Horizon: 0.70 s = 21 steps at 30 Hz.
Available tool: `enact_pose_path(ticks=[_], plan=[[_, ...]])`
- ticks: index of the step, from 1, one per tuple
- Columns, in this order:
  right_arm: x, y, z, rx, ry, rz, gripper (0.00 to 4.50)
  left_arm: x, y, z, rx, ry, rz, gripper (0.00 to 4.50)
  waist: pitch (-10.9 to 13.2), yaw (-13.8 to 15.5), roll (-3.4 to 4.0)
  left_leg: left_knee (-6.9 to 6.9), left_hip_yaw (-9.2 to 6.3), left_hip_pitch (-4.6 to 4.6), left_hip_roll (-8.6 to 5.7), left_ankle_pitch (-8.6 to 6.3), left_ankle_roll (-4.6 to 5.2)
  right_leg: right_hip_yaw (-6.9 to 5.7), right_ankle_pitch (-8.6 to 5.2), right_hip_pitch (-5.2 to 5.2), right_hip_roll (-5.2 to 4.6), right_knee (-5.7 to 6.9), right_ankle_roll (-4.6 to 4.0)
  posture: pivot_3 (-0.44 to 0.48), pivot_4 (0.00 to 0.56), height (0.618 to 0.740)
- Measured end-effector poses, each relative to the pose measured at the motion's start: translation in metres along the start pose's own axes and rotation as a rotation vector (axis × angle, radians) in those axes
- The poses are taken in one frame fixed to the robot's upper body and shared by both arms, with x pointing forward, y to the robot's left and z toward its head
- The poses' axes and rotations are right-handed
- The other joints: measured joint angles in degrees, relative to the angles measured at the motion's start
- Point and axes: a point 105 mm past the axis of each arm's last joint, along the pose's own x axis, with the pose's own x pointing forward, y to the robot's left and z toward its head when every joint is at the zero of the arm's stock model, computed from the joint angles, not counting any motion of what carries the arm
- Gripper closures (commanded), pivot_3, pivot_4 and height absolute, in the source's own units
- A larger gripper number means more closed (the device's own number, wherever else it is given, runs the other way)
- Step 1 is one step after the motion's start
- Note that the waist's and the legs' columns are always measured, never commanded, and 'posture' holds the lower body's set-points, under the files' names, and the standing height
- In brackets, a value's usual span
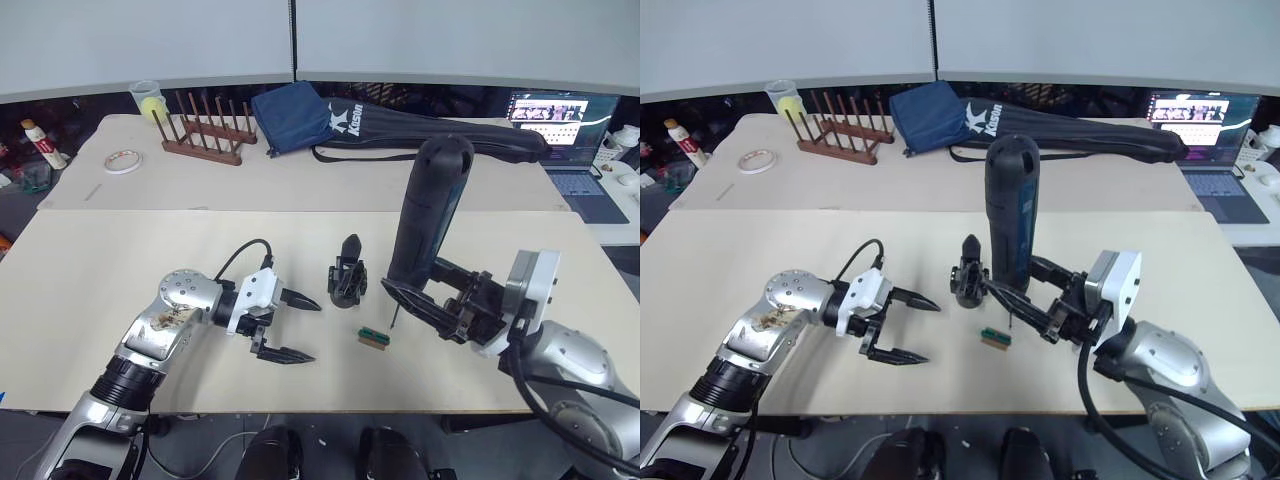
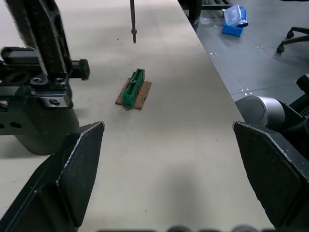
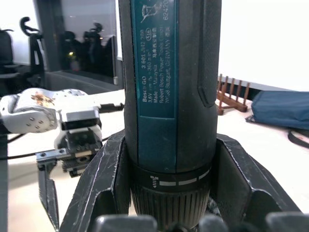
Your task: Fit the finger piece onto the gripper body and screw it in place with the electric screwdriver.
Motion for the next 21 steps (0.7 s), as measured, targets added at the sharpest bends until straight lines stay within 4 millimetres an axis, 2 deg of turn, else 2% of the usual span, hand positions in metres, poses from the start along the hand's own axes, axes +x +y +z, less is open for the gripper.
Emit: enact_pose_path(ticks=[8,13,21], plan=[[0.018,-0.006,0.048,0.020,-0.029,0.174,2.59,-0.014,0.014,0.004,-0.018,-0.003,0.071,0.00,0.0,0.1,-0.06,0.00,-0.03,-0.01,0.01,-0.04,0.08,-0.05,0.01,0.03,-0.02,-0.05,-0.01,0.000,0.150,0.740],[0.033,-0.025,0.072,0.076,-0.055,0.224,2.59,-0.012,0.018,0.002,-0.032,-0.018,0.085,0.00,0.0,0.0,-0.08,0.05,0.03,-0.03,-0.01,-0.04,0.08,-0.03,0.04,0.02,-0.07,-0.06,0.01,0.000,0.150,0.740],[0.058,-0.032,0.098,0.168,-0.103,0.324,2.59,-0.011,0.019,0.001,-0.033,-0.019,0.092,0.00,0.1,-0.2,-0.09,0.05,0.08,-0.08,0.02,-0.01,0.03,-0.05,0.05,-0.02,-0.08,-0.02,0.02,0.000,0.150,0.740]])
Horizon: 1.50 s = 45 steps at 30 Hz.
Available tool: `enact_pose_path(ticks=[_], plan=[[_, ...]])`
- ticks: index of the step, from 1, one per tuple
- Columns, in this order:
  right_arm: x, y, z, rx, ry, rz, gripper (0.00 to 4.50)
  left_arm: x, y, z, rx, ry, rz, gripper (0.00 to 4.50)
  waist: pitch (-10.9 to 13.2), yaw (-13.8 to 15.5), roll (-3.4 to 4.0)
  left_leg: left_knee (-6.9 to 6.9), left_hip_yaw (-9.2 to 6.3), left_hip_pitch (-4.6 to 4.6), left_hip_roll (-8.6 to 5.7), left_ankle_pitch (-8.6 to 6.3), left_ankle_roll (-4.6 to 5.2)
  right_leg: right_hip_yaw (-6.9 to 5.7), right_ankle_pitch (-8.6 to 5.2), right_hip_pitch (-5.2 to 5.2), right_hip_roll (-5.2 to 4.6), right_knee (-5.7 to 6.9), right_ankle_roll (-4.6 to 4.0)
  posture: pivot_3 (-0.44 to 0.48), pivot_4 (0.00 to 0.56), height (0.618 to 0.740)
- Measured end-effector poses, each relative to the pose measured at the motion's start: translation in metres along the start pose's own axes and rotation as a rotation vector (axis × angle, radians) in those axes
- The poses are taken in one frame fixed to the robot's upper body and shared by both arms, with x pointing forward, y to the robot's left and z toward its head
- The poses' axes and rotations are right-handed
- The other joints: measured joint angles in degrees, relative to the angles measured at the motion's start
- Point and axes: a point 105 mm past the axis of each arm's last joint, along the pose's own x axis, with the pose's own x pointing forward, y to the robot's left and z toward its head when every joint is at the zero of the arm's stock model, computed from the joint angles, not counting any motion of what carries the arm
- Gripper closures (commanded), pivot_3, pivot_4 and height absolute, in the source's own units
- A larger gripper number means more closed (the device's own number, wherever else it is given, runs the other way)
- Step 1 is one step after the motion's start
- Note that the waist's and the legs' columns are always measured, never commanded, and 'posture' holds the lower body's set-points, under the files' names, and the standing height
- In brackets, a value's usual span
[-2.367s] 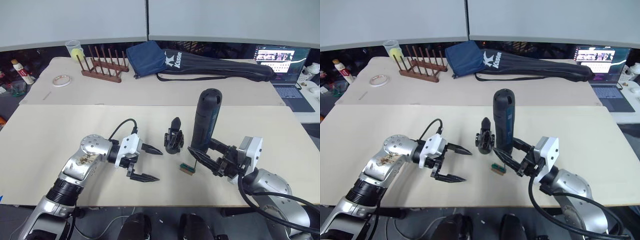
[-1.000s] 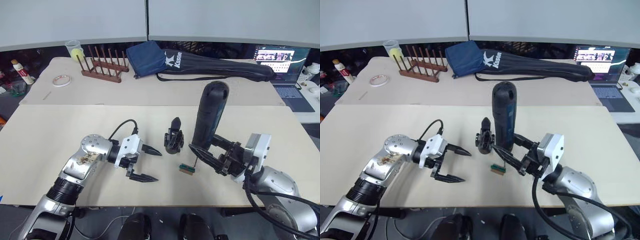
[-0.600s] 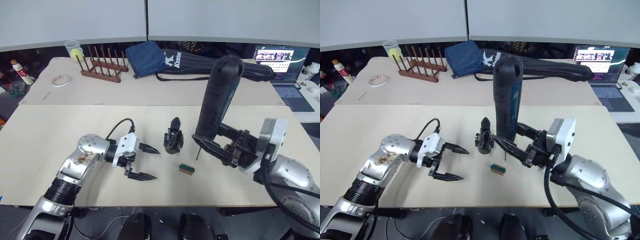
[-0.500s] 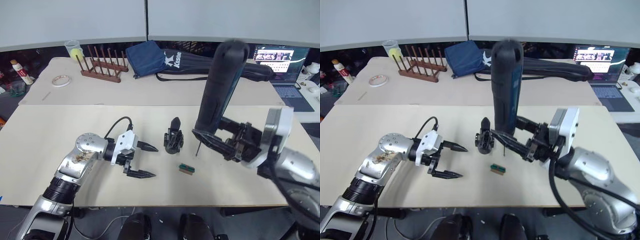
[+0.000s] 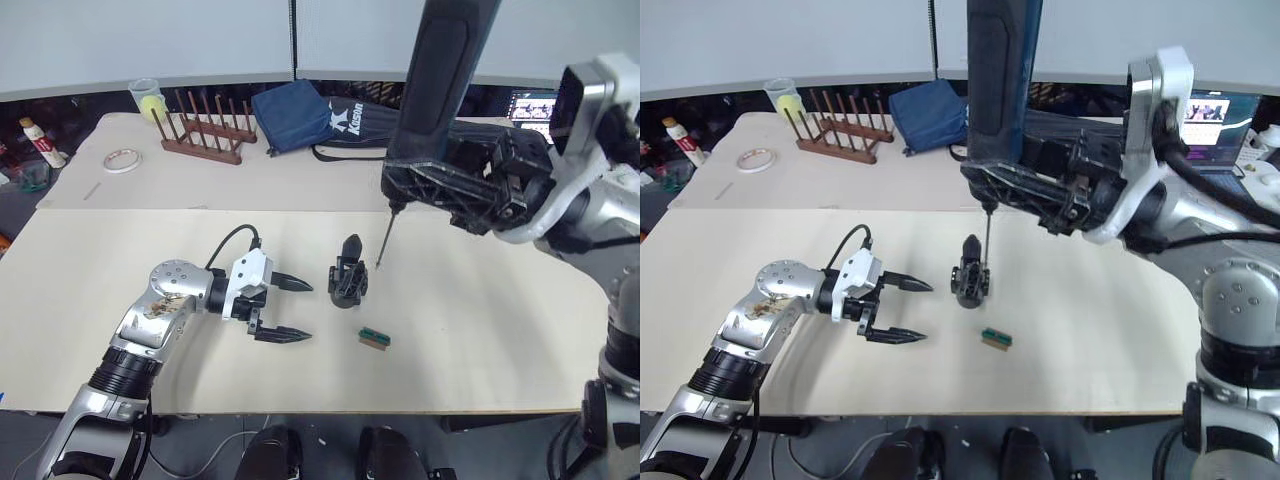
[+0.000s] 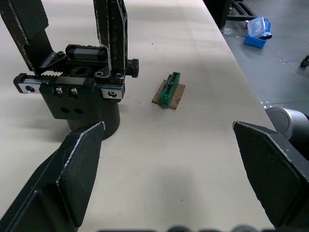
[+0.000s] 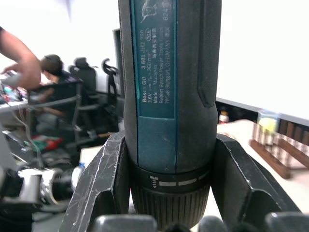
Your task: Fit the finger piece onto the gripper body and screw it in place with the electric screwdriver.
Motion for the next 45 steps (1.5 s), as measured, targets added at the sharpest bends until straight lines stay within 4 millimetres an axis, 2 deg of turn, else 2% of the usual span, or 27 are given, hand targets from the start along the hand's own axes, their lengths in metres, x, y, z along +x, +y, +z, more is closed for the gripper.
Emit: enact_pose_path(ticks=[4,7,14,24,33,45], plan=[[0.013,-0.006,0.008,0.019,-0.022,0.035,2.59,-0.001,0.003,-0.003,-0.007,0.011,0.010,0.00,0.0,-0.1,0.00,0.00,0.04,-0.02,0.00,0.01,-0.02,0.01,0.01,-0.02,-0.01,0.01,0.01,0.000,0.150,0.740],[0.025,-0.010,0.010,0.019,-0.027,0.065,2.59,-0.001,0.008,0.002,0.020,0.009,0.015,0.00,0.0,-0.1,0.00,0.00,0.05,-0.05,0.00,0.02,-0.03,0.00,0.01,-0.04,-0.01,0.01,0.02,0.000,0.150,0.740],[0.038,-0.016,-0.002,0.026,-0.003,0.106,2.59,-0.002,0.012,-0.004,0.000,0.023,0.036,0.00,0.0,-0.4,0.00,0.00,0.10,-0.07,-0.01,0.03,-0.05,-0.01,0.02,-0.06,-0.01,0.01,0.04,0.000,0.150,0.740],[0.057,-0.011,-0.024,-0.042,0.023,0.183,2.59,0.001,0.022,-0.006,0.013,0.026,0.054,0.00,0.0,-0.7,0.00,0.00,0.13,-0.10,-0.02,0.06,-0.09,-0.01,0.02,-0.10,-0.01,0.03,0.05,0.000,0.150,0.740],[0.056,-0.010,-0.050,-0.080,0.047,0.197,2.59,0.009,0.026,-0.006,0.025,0.024,0.050,0.00,0.0,-0.9,0.00,0.00,0.13,-0.12,-0.03,0.07,-0.12,-0.03,0.03,-0.12,0.00,0.04,0.07,0.000,0.150,0.740],[0.044,-0.014,-0.075,-0.062,0.089,0.168,2.59,0.012,0.030,-0.010,0.023,0.032,0.061,0.00,0.0,-1.1,0.00,0.00,0.13,-0.12,-0.03,0.08,-0.13,-0.02,0.03,-0.12,0.00,0.03,0.07,0.000,0.150,0.740]])
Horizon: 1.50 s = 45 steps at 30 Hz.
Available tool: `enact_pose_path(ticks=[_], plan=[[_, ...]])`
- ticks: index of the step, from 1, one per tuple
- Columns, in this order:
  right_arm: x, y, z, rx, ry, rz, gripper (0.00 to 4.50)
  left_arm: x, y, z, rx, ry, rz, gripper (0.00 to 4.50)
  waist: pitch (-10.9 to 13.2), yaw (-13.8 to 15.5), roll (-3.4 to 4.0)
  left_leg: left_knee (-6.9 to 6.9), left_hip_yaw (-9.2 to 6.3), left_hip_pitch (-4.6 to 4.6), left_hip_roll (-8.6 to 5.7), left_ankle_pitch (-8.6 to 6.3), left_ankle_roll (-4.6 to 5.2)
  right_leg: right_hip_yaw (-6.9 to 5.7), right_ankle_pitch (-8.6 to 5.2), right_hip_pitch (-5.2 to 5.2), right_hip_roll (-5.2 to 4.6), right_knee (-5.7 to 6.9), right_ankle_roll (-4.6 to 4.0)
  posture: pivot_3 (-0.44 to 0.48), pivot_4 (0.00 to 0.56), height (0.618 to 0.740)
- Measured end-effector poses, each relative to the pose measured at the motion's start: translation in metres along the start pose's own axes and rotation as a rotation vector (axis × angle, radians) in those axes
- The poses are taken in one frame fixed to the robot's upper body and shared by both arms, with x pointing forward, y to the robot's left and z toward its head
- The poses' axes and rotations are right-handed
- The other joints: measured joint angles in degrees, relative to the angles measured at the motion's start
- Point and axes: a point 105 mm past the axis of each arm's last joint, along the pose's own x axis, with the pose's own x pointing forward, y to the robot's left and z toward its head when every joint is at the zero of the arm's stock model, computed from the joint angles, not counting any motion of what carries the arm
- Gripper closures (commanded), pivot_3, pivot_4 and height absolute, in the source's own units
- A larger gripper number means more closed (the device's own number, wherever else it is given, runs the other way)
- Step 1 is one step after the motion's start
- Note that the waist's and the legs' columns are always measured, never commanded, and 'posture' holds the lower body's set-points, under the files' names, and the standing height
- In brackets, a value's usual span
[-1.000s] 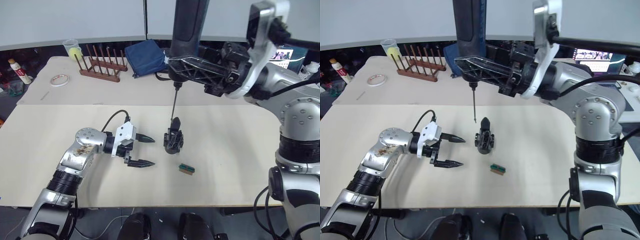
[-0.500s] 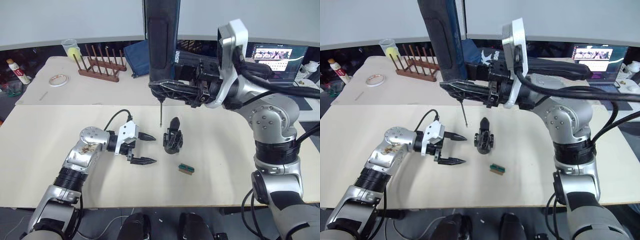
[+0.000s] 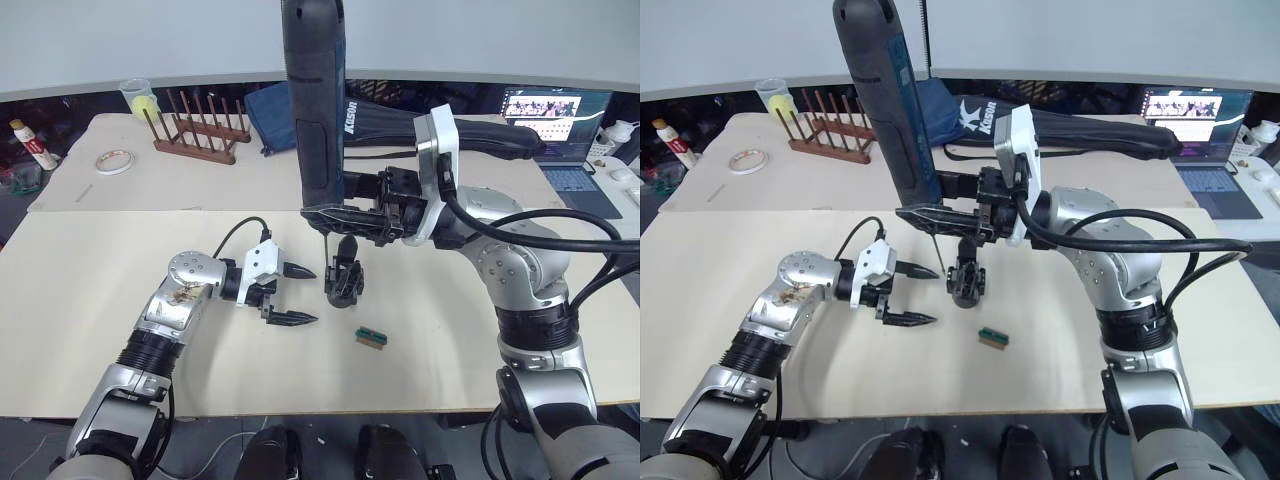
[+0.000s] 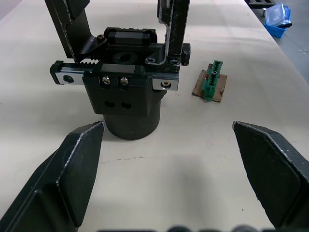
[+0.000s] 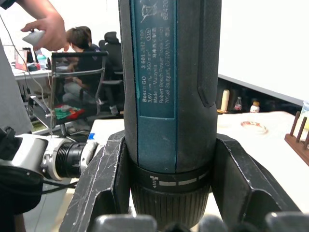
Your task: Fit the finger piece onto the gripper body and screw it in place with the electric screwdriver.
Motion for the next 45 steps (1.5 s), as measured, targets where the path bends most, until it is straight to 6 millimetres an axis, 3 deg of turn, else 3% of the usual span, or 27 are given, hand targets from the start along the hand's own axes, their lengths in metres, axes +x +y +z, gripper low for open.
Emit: enact_pose_path(ticks=[45], plan=[[-0.006,0.002,-0.020,-0.007,0.037,-0.016,2.59,0.003,-0.001,0.001,0.001,-0.007,-0.013,0.00,0.0,0.0,0.00,0.00,-0.01,0.00,0.00,0.00,0.00,0.00,0.00,0.00,0.00,-0.01,0.00,0.000,0.150,0.740]])
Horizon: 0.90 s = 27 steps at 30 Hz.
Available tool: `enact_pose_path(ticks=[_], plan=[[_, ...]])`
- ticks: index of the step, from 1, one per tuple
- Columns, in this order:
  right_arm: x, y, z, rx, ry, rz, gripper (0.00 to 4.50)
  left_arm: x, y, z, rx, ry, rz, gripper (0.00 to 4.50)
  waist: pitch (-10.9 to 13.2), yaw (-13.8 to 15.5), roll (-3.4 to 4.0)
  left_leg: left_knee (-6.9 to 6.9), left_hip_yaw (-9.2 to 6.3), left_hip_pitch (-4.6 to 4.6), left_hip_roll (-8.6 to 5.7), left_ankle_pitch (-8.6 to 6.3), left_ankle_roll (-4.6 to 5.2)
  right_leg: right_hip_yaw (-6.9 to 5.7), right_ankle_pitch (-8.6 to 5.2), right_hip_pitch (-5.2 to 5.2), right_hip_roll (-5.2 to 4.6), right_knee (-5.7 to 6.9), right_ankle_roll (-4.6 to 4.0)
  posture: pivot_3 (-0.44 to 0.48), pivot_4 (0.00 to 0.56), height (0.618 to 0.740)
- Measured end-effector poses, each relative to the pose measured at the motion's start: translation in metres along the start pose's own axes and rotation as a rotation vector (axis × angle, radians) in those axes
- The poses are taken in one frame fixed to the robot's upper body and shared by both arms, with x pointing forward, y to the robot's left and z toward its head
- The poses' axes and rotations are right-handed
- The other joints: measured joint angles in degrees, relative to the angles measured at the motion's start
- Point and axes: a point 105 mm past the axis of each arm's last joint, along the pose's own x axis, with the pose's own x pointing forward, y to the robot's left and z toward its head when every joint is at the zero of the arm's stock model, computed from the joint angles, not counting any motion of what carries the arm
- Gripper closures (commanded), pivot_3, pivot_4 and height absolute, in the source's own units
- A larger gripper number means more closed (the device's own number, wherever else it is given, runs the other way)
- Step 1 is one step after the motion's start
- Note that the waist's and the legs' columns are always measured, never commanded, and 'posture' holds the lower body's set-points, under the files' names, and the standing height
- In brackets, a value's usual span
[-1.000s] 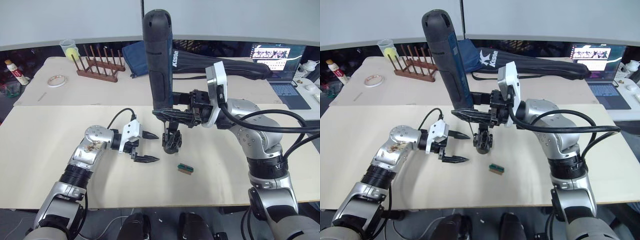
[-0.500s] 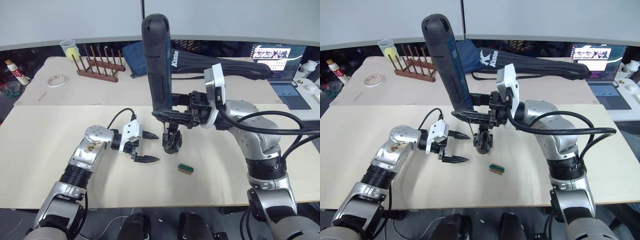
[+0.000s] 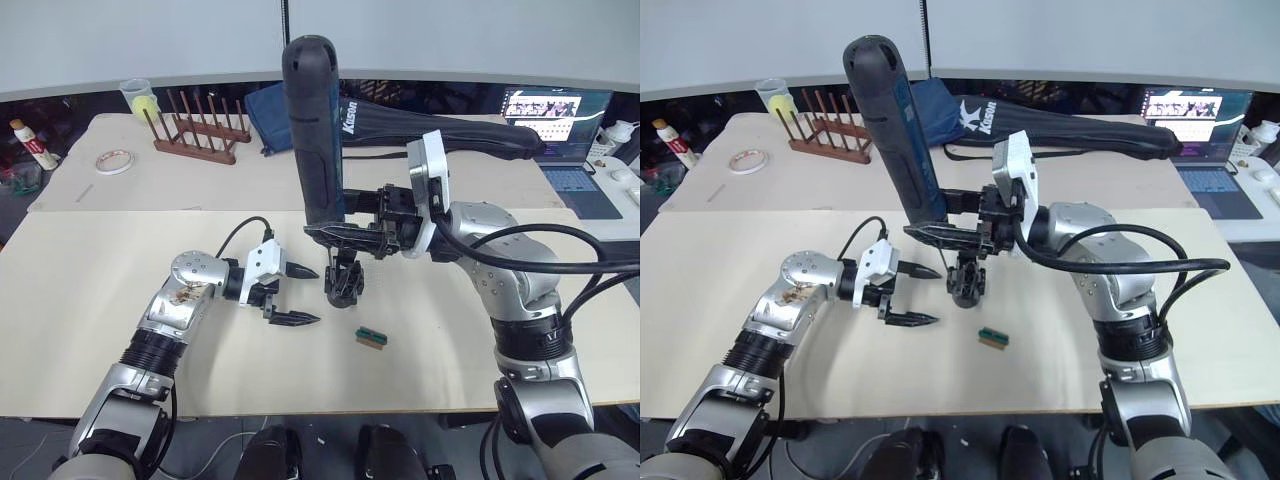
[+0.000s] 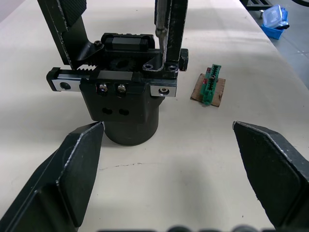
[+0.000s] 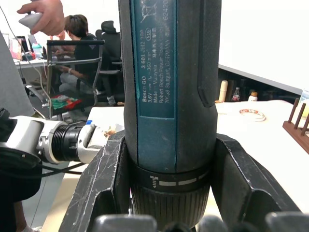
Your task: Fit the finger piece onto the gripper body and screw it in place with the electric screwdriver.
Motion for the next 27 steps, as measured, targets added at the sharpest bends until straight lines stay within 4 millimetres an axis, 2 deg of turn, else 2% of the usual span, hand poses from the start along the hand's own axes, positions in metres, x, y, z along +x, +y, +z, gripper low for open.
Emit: enact_pose_path(ticks=[27], plan=[[0.0007,0.0042,-0.0052,-0.070,0.022,0.030,2.59,0.0001,0.0000,0.0002,0.001,0.000,-0.001,0.00,0.0,0.0,0.00,0.00,0.00,0.00,0.00,0.00,0.00,0.00,0.00,0.00,0.00,0.00,0.00,0.000,0.150,0.740]])
